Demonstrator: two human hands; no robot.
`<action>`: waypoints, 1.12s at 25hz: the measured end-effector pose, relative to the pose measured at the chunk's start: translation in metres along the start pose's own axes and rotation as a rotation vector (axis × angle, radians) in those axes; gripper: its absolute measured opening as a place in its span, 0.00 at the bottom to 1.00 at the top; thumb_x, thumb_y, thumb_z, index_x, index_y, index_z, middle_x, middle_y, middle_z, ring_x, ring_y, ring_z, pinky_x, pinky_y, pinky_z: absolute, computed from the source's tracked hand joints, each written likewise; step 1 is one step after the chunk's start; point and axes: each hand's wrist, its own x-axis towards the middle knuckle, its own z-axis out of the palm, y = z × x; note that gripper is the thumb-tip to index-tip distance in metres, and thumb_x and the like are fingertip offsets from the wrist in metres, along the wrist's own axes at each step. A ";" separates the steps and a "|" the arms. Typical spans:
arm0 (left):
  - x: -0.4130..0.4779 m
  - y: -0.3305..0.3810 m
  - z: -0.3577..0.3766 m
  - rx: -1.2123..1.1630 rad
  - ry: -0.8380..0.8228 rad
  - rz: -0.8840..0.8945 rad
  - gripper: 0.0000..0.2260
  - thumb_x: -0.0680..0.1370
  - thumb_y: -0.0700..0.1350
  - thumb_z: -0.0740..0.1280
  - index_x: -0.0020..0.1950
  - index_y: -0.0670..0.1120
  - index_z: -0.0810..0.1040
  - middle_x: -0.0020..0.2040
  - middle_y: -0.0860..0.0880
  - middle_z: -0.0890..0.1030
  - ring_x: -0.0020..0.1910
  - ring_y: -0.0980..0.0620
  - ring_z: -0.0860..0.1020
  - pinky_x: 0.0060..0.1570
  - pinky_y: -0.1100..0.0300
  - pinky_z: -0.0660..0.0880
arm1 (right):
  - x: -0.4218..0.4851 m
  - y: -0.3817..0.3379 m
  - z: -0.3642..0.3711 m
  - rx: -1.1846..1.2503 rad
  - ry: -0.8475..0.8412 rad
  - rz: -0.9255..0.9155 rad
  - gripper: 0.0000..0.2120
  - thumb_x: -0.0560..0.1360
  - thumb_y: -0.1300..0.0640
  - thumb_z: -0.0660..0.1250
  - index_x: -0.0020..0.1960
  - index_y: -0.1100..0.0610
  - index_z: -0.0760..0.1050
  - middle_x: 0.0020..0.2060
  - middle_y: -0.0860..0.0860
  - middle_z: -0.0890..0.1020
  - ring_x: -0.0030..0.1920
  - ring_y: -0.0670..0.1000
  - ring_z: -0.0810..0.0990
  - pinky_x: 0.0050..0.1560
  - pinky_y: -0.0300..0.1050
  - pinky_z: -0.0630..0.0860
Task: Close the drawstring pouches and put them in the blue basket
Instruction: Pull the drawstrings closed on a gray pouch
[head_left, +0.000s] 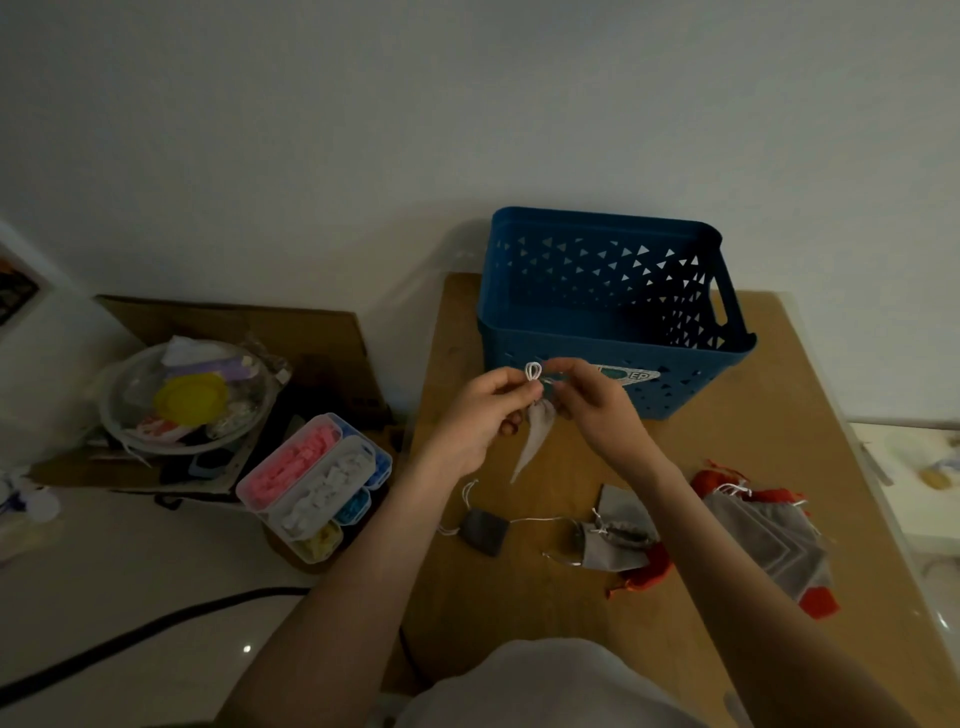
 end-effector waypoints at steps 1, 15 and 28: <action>0.000 0.001 -0.001 -0.041 -0.015 0.003 0.03 0.78 0.42 0.65 0.48 0.46 0.78 0.39 0.51 0.79 0.32 0.58 0.70 0.31 0.67 0.67 | 0.000 0.003 -0.001 -0.072 -0.018 0.019 0.10 0.80 0.64 0.59 0.56 0.53 0.75 0.42 0.43 0.78 0.40 0.38 0.76 0.44 0.32 0.73; 0.003 -0.002 -0.001 -0.054 0.012 -0.092 0.06 0.79 0.41 0.64 0.46 0.43 0.80 0.34 0.51 0.79 0.26 0.59 0.66 0.23 0.69 0.61 | -0.006 0.004 -0.021 0.212 -0.013 0.252 0.12 0.82 0.58 0.56 0.43 0.61 0.72 0.35 0.52 0.73 0.36 0.49 0.71 0.38 0.41 0.69; 0.009 -0.016 0.007 0.124 0.068 -0.006 0.11 0.82 0.41 0.57 0.44 0.46 0.77 0.32 0.50 0.72 0.28 0.58 0.67 0.27 0.67 0.64 | -0.012 -0.009 0.001 0.262 -0.154 0.095 0.06 0.78 0.68 0.61 0.50 0.60 0.73 0.37 0.50 0.79 0.41 0.46 0.77 0.44 0.36 0.73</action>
